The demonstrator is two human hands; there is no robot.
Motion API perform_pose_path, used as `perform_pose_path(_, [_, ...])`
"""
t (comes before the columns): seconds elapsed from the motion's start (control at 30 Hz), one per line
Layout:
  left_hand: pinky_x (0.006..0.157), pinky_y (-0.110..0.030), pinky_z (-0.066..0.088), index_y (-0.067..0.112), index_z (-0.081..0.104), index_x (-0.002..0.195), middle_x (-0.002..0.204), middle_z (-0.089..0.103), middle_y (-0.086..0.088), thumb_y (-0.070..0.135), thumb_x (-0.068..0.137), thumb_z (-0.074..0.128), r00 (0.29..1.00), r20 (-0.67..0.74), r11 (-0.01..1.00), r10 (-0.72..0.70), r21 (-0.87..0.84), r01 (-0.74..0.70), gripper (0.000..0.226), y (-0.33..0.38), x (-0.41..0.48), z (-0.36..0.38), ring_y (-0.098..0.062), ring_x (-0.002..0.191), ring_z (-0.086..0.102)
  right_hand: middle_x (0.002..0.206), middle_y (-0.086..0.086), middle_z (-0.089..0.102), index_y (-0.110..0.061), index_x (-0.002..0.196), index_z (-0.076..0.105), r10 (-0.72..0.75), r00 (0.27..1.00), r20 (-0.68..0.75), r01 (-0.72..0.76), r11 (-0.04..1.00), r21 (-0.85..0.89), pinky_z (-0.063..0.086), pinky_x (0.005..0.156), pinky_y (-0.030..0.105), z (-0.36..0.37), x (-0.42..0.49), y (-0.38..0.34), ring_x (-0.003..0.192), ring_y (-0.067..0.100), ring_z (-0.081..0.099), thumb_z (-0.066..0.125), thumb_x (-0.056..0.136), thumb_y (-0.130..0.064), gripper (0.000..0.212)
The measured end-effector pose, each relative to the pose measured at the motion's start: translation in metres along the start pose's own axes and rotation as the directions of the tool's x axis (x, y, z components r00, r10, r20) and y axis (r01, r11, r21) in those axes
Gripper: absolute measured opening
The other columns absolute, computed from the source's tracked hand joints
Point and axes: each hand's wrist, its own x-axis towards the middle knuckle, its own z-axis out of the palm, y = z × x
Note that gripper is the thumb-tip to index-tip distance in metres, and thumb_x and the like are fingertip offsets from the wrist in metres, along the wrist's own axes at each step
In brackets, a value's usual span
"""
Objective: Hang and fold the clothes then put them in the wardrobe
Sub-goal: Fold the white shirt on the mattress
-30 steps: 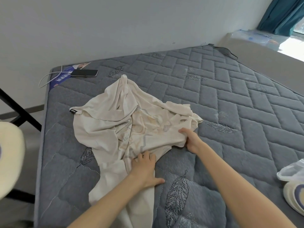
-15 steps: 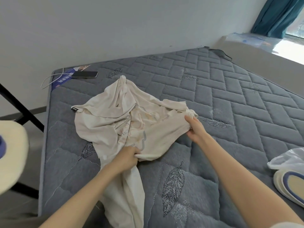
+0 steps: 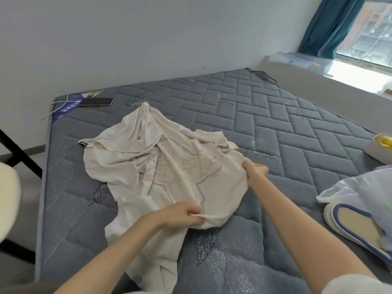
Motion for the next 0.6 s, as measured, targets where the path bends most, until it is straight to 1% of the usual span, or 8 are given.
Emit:
perform_pose_path(0.07, [0.083, -0.018, 0.038, 0.028, 0.066, 0.109, 0.097, 0.06, 0.015, 0.04, 0.088, 0.06, 0.993, 0.106, 0.996, -0.044, 0.078, 0.035, 0.025, -0.006, 0.006, 0.016, -0.003, 0.094, 0.054, 0.11, 0.014, 0.066, -0.004, 0.111, 0.066, -0.063, 0.998, -0.02, 0.061, 0.993, -0.099, 0.049, 0.085, 0.033, -0.005, 0.001, 0.011, 0.097, 0.029, 0.061, 0.068, 0.082, -0.014, 0.031])
perform_pose_path(0.13, [0.091, -0.018, 0.038, 0.033, 0.062, 0.119, 0.113, 0.061, 0.016, 0.051, 0.082, 0.064, 0.989, 0.122, 0.988, -0.082, 0.141, 0.064, 0.041, -0.012, 0.007, 0.025, -0.003, 0.107, 0.054, 0.126, 0.015, 0.057, -0.005, 0.122, 0.057, -0.063, 0.998, 0.001, 0.062, 0.978, -0.197, 0.045, 0.092, 0.034, -0.006, 0.002, 0.019, 0.114, 0.03, 0.054, 0.065, 0.085, -0.014, 0.039])
perform_pose_path(0.23, [0.081, -0.01, 0.041, 0.028, 0.068, 0.107, 0.104, 0.066, 0.018, 0.051, 0.088, 0.057, 0.997, -0.052, 0.998, -0.059, 0.003, 0.059, 0.032, -0.019, 0.001, 0.017, 0.006, 0.094, 0.059, 0.138, 0.015, 0.038, -0.013, 0.131, 0.041, -0.064, 0.998, 0.001, 0.058, 0.888, -0.457, 0.036, 0.1, 0.041, -0.006, -0.003, 0.025, 0.127, 0.033, 0.035, 0.057, 0.086, -0.01, 0.047])
perform_pose_path(0.3, [0.074, -0.013, 0.041, 0.027, 0.069, 0.102, 0.095, 0.065, 0.019, 0.04, 0.094, 0.052, 0.97, -0.237, 0.998, -0.063, -0.032, 0.057, 0.022, -0.027, -0.007, 0.002, 0.006, 0.084, 0.058, 0.139, 0.013, 0.034, -0.018, 0.13, 0.04, -0.227, 0.974, 0.014, 0.188, 0.766, -0.615, 0.031, 0.103, 0.042, 0.002, -0.007, 0.026, 0.128, 0.032, 0.028, 0.055, 0.085, -0.009, 0.048])
perform_pose_path(0.37, [0.072, -0.017, 0.041, 0.029, 0.067, 0.1, 0.096, 0.062, 0.017, 0.03, 0.094, 0.053, 0.9, -0.425, 0.994, -0.1, 0.0, 0.111, 0.016, -0.04, -0.017, -0.014, 0.002, 0.084, 0.056, 0.138, 0.011, 0.035, -0.019, 0.128, 0.042, -0.386, 0.916, 0.108, 0.359, 0.672, -0.647, 0.029, 0.102, 0.042, 0.014, -0.014, 0.027, 0.126, 0.032, 0.028, 0.056, 0.085, -0.011, 0.047])
perform_pose_path(0.43, [0.078, -0.024, 0.043, 0.03, 0.066, 0.1, 0.102, 0.061, 0.012, 0.027, 0.091, 0.055, 0.803, -0.576, 0.976, -0.154, 0.041, 0.216, 0.014, -0.058, -0.028, -0.026, -0.01, 0.094, 0.057, 0.134, 0.008, 0.04, -0.021, 0.124, 0.048, -0.465, 0.852, 0.239, 0.499, 0.588, -0.636, 0.028, 0.101, 0.041, 0.029, -0.023, 0.029, 0.125, 0.031, 0.029, 0.056, 0.086, -0.015, 0.04])
perform_pose_path(0.53, [0.097, -0.037, 0.038, 0.029, 0.062, 0.113, 0.122, 0.053, -0.001, 0.031, 0.09, 0.055, 0.707, -0.652, 0.917, -0.275, 0.043, 0.397, 0.024, -0.076, -0.04, -0.036, -0.025, 0.118, 0.045, 0.131, 0.003, 0.045, -0.023, 0.117, 0.055, -0.482, 0.766, 0.426, 0.642, 0.527, -0.557, 0.027, 0.097, 0.038, 0.049, -0.04, 0.033, 0.125, 0.028, 0.029, 0.053, 0.088, -0.019, 0.029])
perform_pose_path(0.6, [0.101, -0.039, 0.036, 0.027, 0.057, 0.121, 0.131, 0.048, -0.004, 0.033, 0.091, 0.054, 0.677, -0.653, 0.903, -0.34, -0.025, 0.429, 0.03, -0.085, -0.05, -0.039, -0.027, 0.123, 0.042, 0.13, 0.002, 0.047, -0.024, 0.115, 0.058, -0.473, 0.701, 0.534, 0.714, 0.474, -0.516, 0.03, 0.098, 0.038, 0.068, -0.052, 0.033, 0.125, 0.027, 0.032, 0.054, 0.088, -0.019, 0.027])
